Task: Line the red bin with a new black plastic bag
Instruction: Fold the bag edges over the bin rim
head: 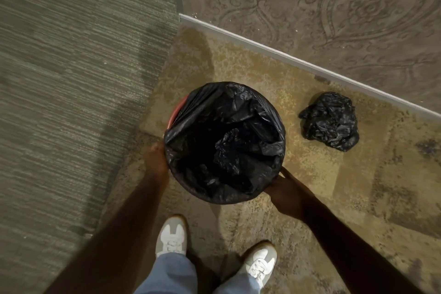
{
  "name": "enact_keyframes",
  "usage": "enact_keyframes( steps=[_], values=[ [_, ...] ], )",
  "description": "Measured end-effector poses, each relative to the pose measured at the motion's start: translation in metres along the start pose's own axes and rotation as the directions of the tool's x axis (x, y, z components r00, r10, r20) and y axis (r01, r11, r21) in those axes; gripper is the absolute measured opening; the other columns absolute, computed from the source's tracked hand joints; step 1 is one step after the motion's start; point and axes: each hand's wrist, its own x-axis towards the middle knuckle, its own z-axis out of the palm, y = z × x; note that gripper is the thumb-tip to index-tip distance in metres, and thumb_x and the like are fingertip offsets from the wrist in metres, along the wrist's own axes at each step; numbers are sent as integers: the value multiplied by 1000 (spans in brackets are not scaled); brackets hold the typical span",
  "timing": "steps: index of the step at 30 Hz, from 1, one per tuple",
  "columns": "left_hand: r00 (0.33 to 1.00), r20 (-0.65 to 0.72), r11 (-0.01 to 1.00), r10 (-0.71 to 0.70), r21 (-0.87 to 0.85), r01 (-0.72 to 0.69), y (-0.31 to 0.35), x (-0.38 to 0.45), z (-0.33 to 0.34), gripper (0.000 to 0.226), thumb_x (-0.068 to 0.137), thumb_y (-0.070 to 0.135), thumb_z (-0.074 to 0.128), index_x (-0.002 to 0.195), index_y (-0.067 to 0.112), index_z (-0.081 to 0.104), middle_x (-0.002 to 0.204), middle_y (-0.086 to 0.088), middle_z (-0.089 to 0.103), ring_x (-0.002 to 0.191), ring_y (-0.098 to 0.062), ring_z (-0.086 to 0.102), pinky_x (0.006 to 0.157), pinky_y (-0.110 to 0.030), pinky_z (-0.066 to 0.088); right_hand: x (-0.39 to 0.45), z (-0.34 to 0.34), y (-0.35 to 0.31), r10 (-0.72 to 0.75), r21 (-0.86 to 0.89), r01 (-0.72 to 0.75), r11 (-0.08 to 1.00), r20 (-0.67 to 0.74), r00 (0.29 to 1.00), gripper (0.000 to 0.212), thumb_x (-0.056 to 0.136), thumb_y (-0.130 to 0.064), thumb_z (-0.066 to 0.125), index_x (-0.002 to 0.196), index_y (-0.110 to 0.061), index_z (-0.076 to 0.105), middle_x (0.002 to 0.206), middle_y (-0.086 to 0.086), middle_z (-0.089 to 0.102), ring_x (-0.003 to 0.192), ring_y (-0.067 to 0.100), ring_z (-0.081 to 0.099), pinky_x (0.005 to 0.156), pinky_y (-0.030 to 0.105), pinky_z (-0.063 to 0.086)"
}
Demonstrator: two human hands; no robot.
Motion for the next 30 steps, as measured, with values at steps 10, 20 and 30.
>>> enact_keyframes(
  steps=[10,20,30],
  values=[
    [940,184,928,289,188,-322,33,4,-5,54,107,44,41,101,-5,63,92,-13,70,84,-25,66,78,-42,53,6,15,5,-44,-115,31,993,-106,993,46,52,-17,86,96,-14,74,95,6,77,95,25,73,102,55,42],
    [787,324,532,525,597,-601,90,33,19,28,88,42,67,110,27,78,91,4,81,76,-15,74,73,-40,62,10,14,13,-30,-172,14,985,-90,995,37,60,-19,82,96,-13,76,102,6,77,104,26,71,112,49,34],
    [741,377,450,555,613,-649,98,45,14,31,99,37,58,91,13,76,72,-6,73,60,-23,68,57,-42,59,16,10,3,-19,-154,26,988,47,999,23,53,-37,86,72,-27,78,72,-16,72,89,1,67,108,30,34]
  ],
)
